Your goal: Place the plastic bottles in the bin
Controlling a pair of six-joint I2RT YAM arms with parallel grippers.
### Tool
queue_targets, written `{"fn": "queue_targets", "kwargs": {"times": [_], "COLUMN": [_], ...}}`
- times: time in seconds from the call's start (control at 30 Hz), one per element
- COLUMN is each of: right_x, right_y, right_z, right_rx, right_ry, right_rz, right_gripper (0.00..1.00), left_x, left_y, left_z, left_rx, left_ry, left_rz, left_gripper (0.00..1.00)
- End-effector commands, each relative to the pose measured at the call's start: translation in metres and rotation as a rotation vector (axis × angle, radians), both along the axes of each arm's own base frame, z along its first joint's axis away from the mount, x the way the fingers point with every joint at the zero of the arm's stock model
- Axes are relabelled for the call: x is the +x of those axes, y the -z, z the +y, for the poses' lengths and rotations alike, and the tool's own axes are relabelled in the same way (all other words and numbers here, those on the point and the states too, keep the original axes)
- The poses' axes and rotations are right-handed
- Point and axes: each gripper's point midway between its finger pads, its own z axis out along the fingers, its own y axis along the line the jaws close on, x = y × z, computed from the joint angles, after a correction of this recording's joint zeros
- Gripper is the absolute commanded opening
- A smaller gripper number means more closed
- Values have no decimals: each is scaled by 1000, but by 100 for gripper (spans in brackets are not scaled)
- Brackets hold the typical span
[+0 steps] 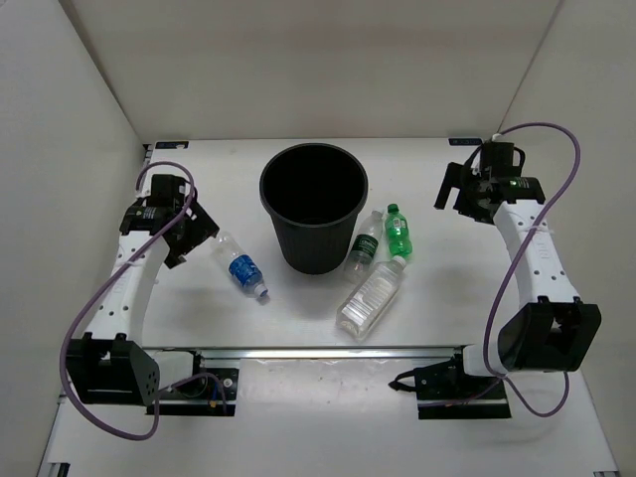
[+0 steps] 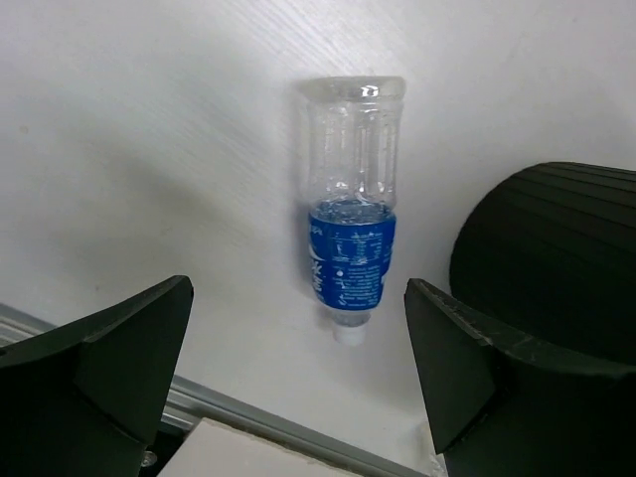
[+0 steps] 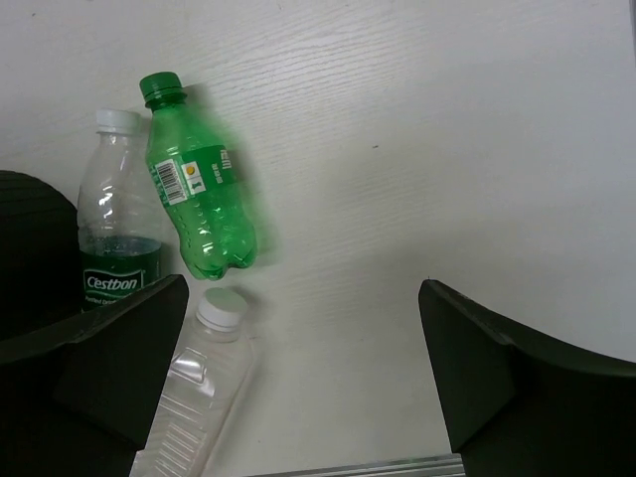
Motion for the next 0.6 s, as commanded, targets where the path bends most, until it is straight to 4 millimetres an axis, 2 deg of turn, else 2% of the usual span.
{"fn": "queue_targets", "kwargs": {"times": [0.0, 0.13, 0.17, 0.23, 0.27, 0.57], "right_x": [5, 1, 2, -2, -3, -17], "right_y": [-25, -17, -22, -17, -16, 5], "right_z": [-2, 4, 12, 15, 16, 14], "right_rx": [-68, -39, -33, -28, -24, 2], "right_ry": [2, -22, -44, -51, -51, -21], "right_rz": [-81, -91, -121, -121, -120, -68], "right_gripper": [99, 99, 100, 99, 99, 99], "left_x": [-15, -24, -29, -22, -26, -12], "left_y": [12, 38, 48, 54, 61, 87], "left_z": [8, 3, -3, -9, -10, -7], "left_rx": [57, 40, 12, -21, -14, 73], "left_ry": [-40, -39, -24, -36, -42, -84], "left_rz": [60, 82, 101, 84, 102, 156], "left_gripper": [99, 98, 99, 99, 99, 99]}}
